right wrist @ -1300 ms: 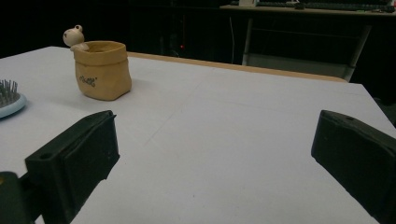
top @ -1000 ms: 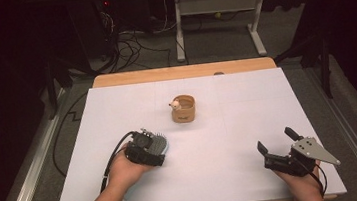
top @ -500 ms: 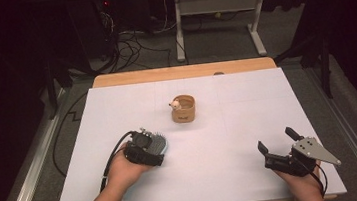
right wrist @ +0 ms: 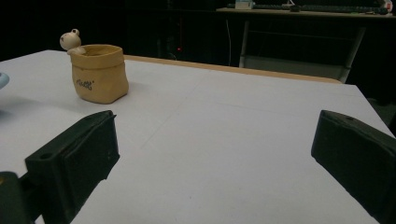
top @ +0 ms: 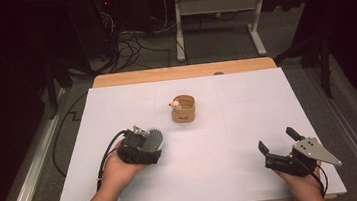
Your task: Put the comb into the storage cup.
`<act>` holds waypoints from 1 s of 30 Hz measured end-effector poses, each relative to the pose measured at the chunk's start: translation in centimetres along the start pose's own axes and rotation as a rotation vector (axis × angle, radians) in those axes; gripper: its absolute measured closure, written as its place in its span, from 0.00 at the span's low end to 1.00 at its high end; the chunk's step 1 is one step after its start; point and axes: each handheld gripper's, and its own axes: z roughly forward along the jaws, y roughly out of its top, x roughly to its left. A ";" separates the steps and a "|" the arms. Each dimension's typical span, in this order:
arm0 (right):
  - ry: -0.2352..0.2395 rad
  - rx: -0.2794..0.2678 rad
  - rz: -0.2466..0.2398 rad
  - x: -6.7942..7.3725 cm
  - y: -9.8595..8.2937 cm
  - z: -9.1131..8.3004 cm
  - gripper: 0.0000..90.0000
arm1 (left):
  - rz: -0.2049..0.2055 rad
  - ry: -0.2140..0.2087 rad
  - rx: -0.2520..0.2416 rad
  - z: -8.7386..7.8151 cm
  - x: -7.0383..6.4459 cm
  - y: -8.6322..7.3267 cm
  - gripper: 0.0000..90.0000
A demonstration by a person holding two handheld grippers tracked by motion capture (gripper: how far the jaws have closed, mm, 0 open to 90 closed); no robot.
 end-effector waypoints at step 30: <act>0.000 -0.010 0.009 -0.1 0.2 -0.2 0.01 | -0.098 -0.124 -0.260 -2.7 1.4 0.9 0.23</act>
